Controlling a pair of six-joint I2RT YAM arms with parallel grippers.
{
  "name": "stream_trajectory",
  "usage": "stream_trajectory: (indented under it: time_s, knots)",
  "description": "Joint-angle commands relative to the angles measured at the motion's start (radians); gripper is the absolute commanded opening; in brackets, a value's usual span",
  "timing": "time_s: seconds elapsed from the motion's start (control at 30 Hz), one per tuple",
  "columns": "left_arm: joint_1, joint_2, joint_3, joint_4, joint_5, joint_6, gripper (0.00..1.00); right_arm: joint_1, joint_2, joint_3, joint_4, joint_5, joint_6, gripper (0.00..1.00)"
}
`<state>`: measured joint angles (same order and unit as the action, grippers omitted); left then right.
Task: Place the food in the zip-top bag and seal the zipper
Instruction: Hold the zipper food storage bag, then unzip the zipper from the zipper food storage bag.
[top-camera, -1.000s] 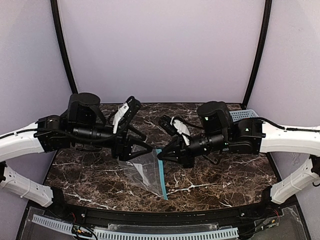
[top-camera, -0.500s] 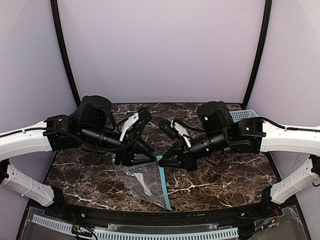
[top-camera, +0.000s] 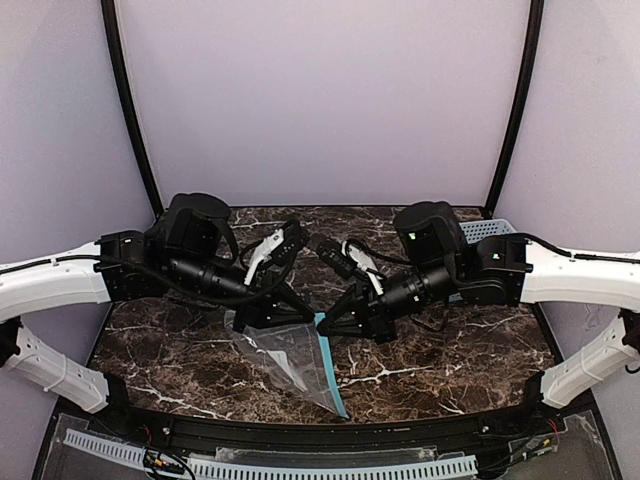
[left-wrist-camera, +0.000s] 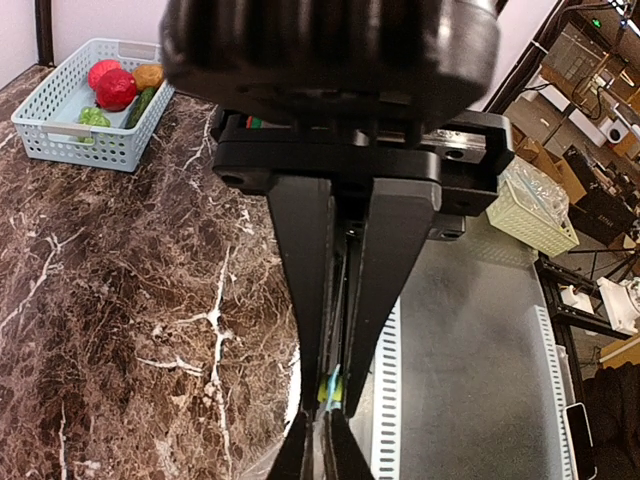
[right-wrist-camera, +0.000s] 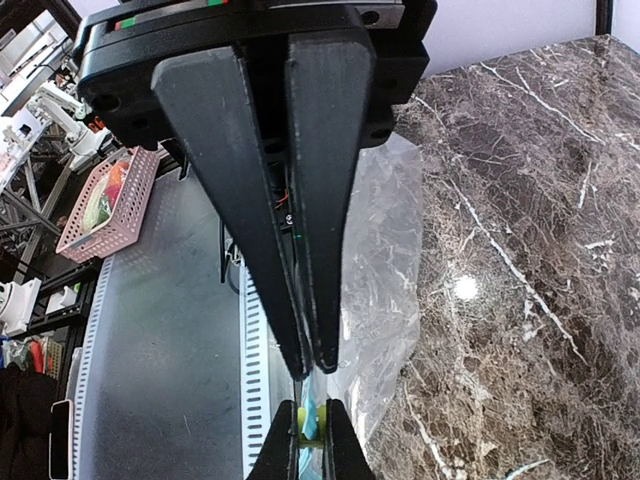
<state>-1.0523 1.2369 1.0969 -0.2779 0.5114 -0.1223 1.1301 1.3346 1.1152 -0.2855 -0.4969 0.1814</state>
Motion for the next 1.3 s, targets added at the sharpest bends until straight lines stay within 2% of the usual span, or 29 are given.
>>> stream_trajectory:
  time_s: [0.0,0.47,1.27]
  knots:
    - [-0.002,-0.008,0.003,-0.009,0.015,-0.008,0.01,-0.005,-0.029,0.016,0.019,0.017,0.007,0.0]
    - [-0.002,-0.08,-0.033,0.095,-0.086,-0.101,0.01,-0.011,-0.049,-0.047,0.063,0.06,0.036,0.0]
    - [0.018,-0.101,0.014,0.068,-0.261,-0.145,0.01,-0.01,-0.059,-0.118,0.074,0.068,0.066,0.0]
